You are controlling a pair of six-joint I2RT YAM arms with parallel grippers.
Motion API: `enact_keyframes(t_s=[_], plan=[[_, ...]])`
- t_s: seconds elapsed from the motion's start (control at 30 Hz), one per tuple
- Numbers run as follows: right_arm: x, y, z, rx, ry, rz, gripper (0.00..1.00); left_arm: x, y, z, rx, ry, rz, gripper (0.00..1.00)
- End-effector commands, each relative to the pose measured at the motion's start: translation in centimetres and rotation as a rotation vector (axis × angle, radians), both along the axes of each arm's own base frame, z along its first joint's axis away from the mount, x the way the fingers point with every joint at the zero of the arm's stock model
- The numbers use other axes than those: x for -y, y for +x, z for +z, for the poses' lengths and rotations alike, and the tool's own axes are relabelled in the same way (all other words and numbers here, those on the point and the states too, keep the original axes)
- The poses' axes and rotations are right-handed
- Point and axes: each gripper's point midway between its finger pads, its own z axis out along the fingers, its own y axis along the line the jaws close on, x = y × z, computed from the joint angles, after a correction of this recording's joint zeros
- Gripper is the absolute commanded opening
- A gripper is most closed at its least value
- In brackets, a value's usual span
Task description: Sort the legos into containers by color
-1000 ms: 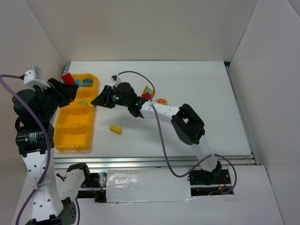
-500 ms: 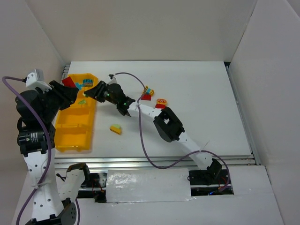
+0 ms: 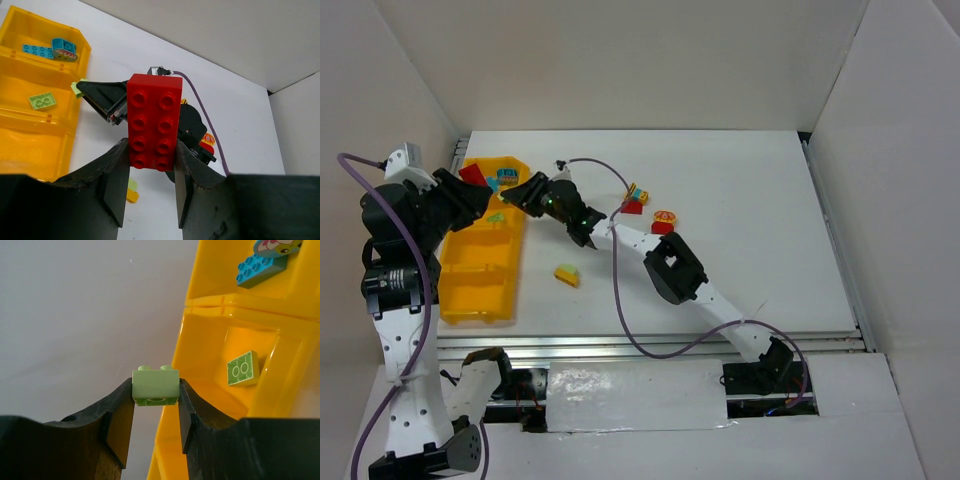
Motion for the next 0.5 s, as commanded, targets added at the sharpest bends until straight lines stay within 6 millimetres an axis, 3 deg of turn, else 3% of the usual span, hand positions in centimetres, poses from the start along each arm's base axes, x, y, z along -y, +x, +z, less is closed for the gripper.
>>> enact_keyframes(t_s=[0.0,0.47], plan=[[-0.41,0.15,1.12,0.003,0.053,-0.024,0.25,0.08,-0.03,2.16,0.073,0.048,-0.013,0.00],[-1.25,-0.07,1.26,0.030,0.047,-0.108,0.32,0.72,0.51,1.66,0.064,0.084,-0.024,0.00]])
